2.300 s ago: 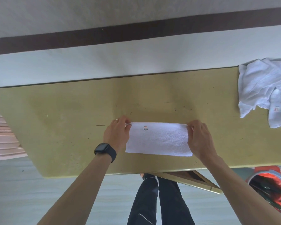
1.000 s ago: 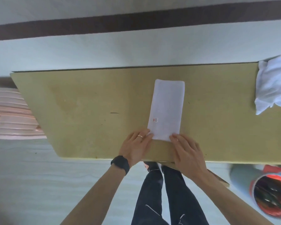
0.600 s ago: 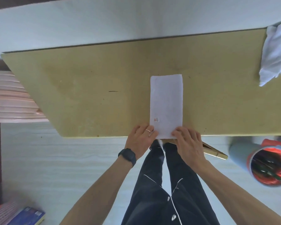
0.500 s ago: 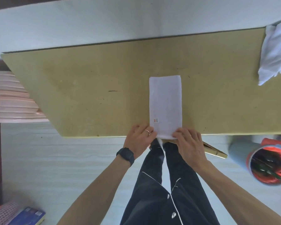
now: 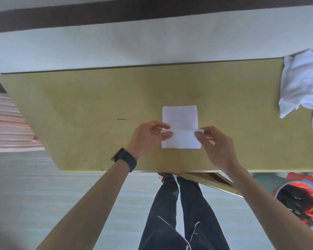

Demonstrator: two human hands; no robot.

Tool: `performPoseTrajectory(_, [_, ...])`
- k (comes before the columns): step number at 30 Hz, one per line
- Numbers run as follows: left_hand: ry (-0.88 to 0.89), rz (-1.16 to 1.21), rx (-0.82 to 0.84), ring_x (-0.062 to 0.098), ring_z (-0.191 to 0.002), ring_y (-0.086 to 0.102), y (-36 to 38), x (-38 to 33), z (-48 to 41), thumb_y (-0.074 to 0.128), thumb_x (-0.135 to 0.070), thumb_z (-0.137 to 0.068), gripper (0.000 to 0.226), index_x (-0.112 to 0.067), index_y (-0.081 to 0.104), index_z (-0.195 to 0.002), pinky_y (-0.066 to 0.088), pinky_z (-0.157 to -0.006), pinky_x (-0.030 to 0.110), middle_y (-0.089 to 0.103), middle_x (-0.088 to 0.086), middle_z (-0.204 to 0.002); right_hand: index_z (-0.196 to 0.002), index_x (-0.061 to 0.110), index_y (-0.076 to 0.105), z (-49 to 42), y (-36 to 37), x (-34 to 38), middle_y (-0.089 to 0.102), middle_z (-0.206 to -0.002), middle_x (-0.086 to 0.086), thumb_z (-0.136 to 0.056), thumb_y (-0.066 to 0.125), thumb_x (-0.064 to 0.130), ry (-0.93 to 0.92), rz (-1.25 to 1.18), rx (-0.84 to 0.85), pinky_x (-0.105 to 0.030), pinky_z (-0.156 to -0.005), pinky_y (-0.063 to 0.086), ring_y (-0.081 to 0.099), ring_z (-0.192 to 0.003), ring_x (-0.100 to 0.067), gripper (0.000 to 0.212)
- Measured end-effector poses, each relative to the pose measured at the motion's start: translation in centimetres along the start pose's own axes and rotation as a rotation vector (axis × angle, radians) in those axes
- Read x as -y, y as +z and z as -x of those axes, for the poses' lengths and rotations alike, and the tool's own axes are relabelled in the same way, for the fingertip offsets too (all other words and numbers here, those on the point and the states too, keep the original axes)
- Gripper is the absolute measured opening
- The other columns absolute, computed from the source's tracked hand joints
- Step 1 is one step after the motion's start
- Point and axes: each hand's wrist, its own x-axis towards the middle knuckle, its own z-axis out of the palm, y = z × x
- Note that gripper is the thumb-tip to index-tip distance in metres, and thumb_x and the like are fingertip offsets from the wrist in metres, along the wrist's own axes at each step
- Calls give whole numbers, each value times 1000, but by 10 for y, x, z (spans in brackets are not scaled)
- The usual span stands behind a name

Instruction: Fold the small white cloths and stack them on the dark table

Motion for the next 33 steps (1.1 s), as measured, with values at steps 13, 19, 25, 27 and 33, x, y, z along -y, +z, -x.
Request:
performPoseTrajectory(13, [-92,98,-249,9,-90,65,24,-4,-73,63,-34,-93,12,-33,65,-105,60,-73,36,64,-17,-99,-102,26,57,-80,39,-1,63,-80,16,-101,43,41,155,59,-200,-31,-63,46,60,-76,-13,20])
performPoseTrajectory(19, [-7,-31,-346,3,-89,60,34,1,-79,61,-32,-95,14,-27,67,-106,44,-69,13,66,-14,-93,-101,31,53,-85,45,1,62,-78,17,-101,39,47,208,184,-242,-34,-62,47,61,-75,-18,21])
performPoseTrajectory(25, [33,-172,-359,9,-88,57,36,0,-86,59,-37,-94,10,-35,63,-103,52,-80,31,63,-7,-93,-100,29,47,-87,44,5,61,-78,11,-101,33,50,220,357,-245,-36,-64,47,61,-74,-24,26])
performPoseTrajectory(27, [9,-244,-346,7,-85,55,34,-4,-83,56,-44,-95,23,-37,60,-116,51,-78,30,57,-7,-99,-105,29,46,-85,42,7,62,-93,8,-99,32,54,227,458,-268,-37,-68,44,60,-81,-27,29])
performPoseTrajectory(33, [379,-740,-448,29,-112,53,41,19,-48,46,-39,-95,40,-21,55,-129,49,-86,40,54,5,-133,-117,16,59,-60,47,-4,59,-113,-3,-97,45,37,-154,534,-442,-40,-75,47,53,-102,-27,32])
